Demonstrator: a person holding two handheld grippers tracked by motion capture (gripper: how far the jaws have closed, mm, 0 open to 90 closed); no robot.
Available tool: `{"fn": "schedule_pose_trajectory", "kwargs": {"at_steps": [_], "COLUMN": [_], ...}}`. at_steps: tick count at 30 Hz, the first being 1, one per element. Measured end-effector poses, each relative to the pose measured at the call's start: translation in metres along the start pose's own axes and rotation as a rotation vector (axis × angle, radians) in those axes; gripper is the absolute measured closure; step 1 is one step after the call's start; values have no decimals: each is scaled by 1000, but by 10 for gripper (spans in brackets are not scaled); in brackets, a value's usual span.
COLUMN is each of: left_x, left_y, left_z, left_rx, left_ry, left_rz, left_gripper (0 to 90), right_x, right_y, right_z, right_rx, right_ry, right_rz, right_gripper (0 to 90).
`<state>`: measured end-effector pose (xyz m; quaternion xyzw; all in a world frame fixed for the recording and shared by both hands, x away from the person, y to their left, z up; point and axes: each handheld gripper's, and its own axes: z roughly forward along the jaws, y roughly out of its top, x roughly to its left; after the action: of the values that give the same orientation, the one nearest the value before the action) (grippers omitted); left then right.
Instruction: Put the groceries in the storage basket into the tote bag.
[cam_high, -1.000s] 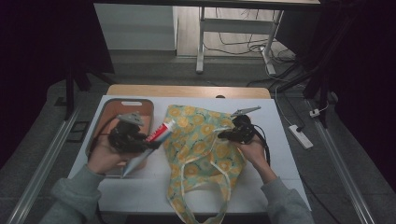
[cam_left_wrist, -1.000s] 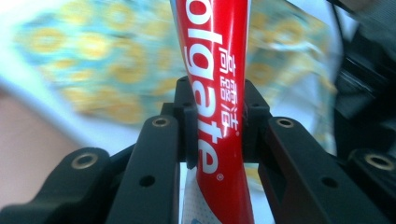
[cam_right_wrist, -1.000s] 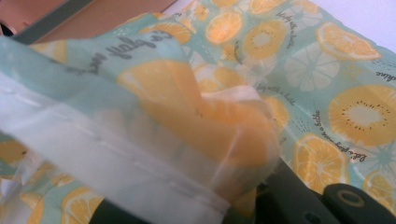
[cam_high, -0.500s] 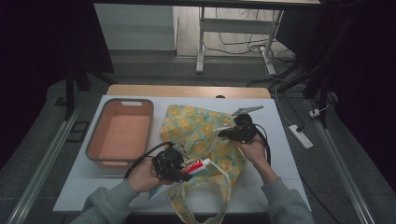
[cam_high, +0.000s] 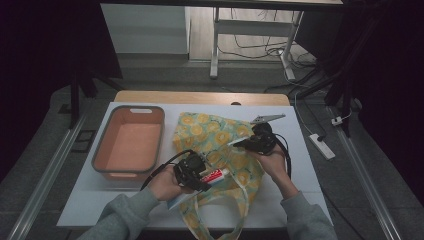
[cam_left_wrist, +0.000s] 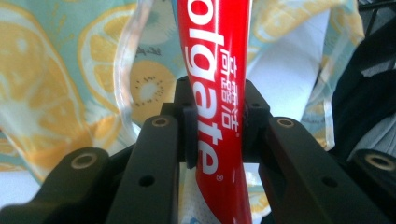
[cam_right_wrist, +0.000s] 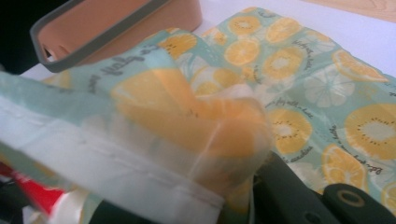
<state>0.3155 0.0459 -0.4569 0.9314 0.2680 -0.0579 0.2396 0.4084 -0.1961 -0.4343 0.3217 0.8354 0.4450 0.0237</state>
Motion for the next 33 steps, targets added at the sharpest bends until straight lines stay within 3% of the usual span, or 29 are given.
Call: {"fn": "schedule_pose_trajectory", "kwargs": {"at_steps": [8,18,23,27,31,33], "left_x": [8,18,26,29,29,29], "left_y": [17,42,49,52,57,58], "left_z": [-1,17,23,30,42,51], "left_rx": [-82,-142,-227,-292,-292,-268], "left_ry": [-13,27,39,19,4,21], "left_rz": [-44,-92,-141,-193,-206,-198], "left_gripper": [738,737,737,735,731,728], "right_x": [8,21,23,23,21,19], "right_y": [0,0,0,0,-1,-2], "right_z": [0,-7,-8,-7,-5,-4], "right_rx": [-16,-50,-54,-51,-41,-38], "right_ry": [34,84,91,93,89,86], "right_rz": [2,-6,-8,-6,1,4], "right_gripper": [889,889,889,889,889,889]}}
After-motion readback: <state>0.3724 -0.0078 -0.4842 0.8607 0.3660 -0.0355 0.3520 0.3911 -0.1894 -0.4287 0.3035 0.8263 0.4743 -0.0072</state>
